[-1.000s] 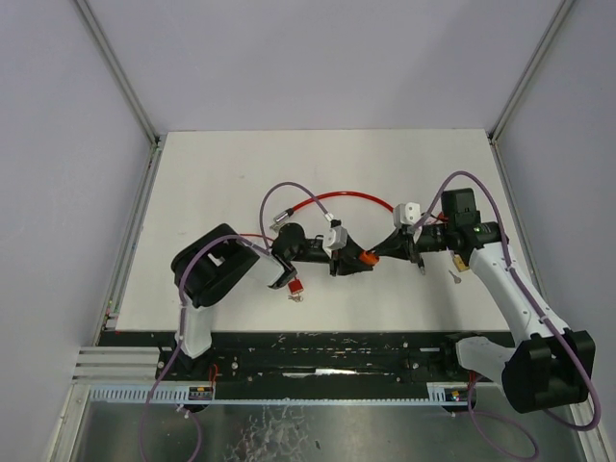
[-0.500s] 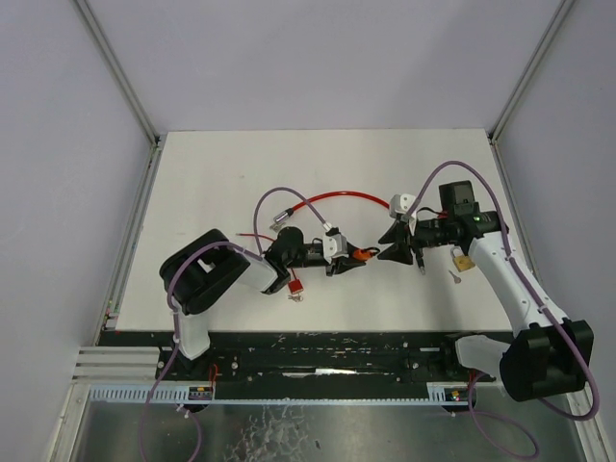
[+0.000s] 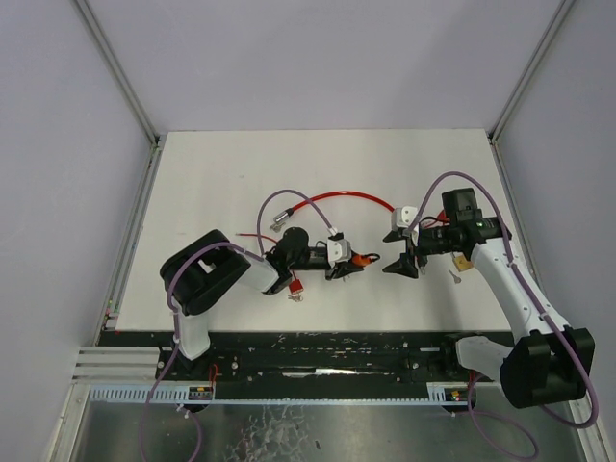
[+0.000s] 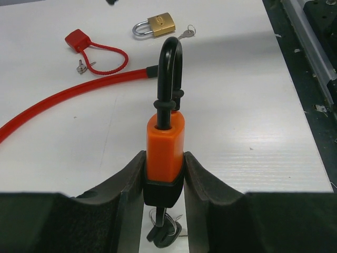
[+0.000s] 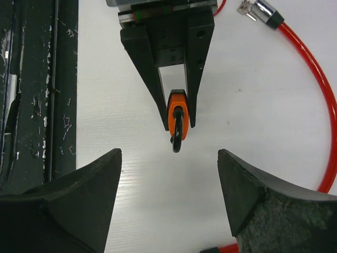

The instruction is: Lock with the key

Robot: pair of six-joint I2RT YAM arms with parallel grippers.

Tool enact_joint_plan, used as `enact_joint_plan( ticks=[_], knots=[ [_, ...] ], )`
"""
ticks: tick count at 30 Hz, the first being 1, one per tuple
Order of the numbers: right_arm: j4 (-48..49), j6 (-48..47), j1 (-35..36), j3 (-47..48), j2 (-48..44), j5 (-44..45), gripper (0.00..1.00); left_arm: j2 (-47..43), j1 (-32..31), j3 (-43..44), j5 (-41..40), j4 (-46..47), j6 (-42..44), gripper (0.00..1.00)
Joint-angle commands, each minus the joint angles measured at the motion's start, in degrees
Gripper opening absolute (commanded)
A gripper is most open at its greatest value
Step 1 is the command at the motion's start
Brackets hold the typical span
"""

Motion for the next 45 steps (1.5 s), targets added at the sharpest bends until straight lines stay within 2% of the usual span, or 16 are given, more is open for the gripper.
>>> enact_joint_plan(
  ticks=[1, 3, 8, 15, 26, 33, 39, 45],
  knots=[
    [3.3, -1.9, -0.1, -1.7, -0.3, 0.6, 0.77, -1.1, -0.4, 2.4, 0.9, 2.3, 1.5, 0.0],
    [5.4, -1.6, 0.2, -3.2, -0.2, 2.1, 0.75, -1.0, -0.6, 2.5, 1.1, 2.3, 1.4, 0.0],
    [5.7, -2.4, 1.5, -3.4, 1.5, 1.0, 0.59, -0.7, -0.9, 3.3, 1.2, 0.6, 1.4, 0.0],
    [8.2, -1.3, 1.9, -4.3, 0.8, 1.0, 0.5, -0.2, -1.2, 4.3, 2.4, -0.7, 1.4, 0.0],
    [7.8, -2.5, 3.3, -4.3, 1.8, 2.8, 0.25, -0.1, -1.4, 4.9, 2.8, -2.1, 1.8, 0.0],
    [7.1, -4.4, 3.4, -4.5, 0.5, 2.9, 0.22, -0.1, -1.4, 5.1, 3.0, -2.6, 2.0, 0.0],
    [6.0, -5.9, 4.2, -4.3, 1.8, 3.2, 0.02, 0.0, -1.5, 5.0, 3.1, -2.2, 2.0, 0.0],
    [5.3, -6.7, 5.4, -4.6, 4.5, 5.0, 0.0, 1.1, -1.4, 4.8, 2.9, 0.0, 1.4, 0.0]
  ],
)
